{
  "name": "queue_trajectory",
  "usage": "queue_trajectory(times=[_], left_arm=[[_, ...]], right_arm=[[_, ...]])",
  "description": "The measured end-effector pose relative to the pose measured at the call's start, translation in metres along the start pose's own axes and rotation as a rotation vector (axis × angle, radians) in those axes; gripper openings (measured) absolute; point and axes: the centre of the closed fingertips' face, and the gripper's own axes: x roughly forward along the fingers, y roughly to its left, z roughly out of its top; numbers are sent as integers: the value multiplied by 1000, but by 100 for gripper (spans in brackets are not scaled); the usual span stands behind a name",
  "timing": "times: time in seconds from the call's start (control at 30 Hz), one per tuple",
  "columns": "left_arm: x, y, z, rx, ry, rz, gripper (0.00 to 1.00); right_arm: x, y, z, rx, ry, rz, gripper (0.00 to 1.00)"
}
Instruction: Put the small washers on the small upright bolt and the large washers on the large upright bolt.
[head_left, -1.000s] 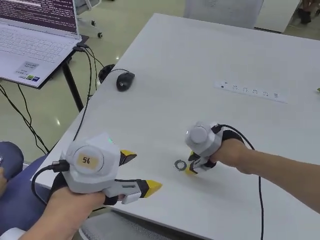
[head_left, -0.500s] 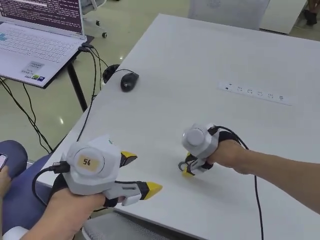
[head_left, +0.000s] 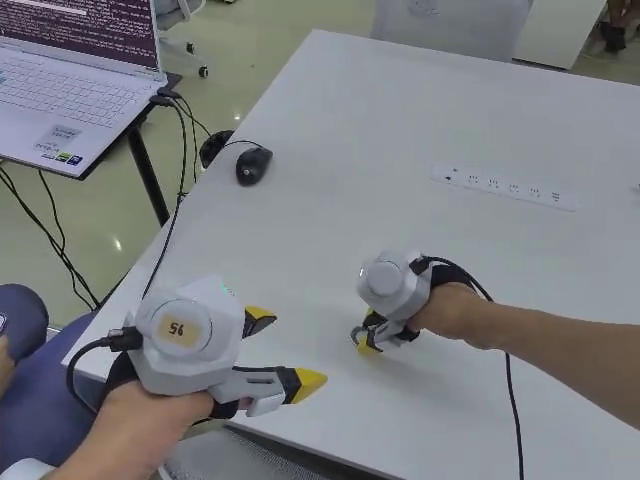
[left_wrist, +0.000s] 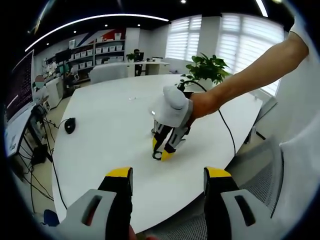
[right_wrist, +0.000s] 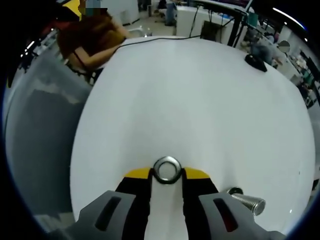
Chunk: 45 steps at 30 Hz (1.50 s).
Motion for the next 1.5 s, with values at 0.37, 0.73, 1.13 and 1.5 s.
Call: queue_trajectory(times=[0.37, 0.73, 1.13, 1.5], left_arm=[[-6, 6, -3, -10, 4, 20, 56], [-3, 5, 0, -4, 2, 14, 56], [-3, 6, 0, -2, 3, 14, 56], [-4, 6, -1, -8, 1, 15, 56]], right_arm=[[-3, 5, -4, -10, 4, 3, 23], [-8, 6, -10, 20, -9, -2, 23], [-8, 4, -19, 22, 7, -4, 24], [-10, 8, -21, -70, 55, 28, 29]])
